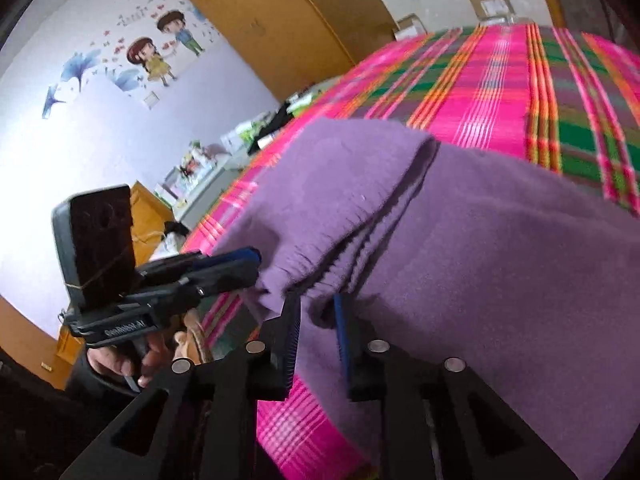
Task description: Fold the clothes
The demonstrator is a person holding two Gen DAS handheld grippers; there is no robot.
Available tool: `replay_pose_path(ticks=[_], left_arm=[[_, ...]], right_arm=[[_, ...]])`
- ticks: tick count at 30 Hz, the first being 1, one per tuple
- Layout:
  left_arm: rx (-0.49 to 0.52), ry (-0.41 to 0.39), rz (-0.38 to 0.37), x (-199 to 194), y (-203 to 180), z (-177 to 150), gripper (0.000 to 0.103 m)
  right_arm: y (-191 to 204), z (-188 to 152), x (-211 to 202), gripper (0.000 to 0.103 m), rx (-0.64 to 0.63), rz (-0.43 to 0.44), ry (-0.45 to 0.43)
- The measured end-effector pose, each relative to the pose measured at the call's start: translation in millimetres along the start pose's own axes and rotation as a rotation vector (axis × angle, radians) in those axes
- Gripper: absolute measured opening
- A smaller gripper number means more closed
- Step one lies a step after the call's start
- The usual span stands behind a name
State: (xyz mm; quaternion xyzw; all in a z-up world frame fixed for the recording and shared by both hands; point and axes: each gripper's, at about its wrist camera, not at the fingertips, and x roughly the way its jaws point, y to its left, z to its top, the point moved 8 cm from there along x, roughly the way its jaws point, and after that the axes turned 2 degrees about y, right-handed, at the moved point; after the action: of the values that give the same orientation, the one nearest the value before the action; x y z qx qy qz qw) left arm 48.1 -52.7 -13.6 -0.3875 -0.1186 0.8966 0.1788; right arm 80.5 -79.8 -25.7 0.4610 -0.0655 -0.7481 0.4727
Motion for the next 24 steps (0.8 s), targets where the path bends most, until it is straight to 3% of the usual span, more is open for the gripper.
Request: replay_pose_path(ticks=[3,7,11,13,15,24], left_arm=[[0.017,0.002,0.018,-3,2,-1,0.026],[-0.021,-0.006,0.045,-7,17,-2,0.026],[-0.064,-0.018,0.072,-13,36,-4,0.026],[-0.103,-0.019,0.082,-13,48,-6,0.026],[-0.130,-0.020,0.081,-13,56,-7,0.026],[-0.105,-0.045,0.053,-20,44,-1,0.026]], right_arm=[[10,3,-4,0.029,-0.015,0.041,-0.017],[16,7,20,0.033,-0.061,-0.010,0.032],[22,9,27,0.035,-0.141,-0.039,0.025],[26,7,29,0.030,-0.189,-0.057,0.028],[26,5,31,0.008,-0.202,-0.059,0.037],[28,7,3,0.006,-0.178,-0.036,-0.034]])
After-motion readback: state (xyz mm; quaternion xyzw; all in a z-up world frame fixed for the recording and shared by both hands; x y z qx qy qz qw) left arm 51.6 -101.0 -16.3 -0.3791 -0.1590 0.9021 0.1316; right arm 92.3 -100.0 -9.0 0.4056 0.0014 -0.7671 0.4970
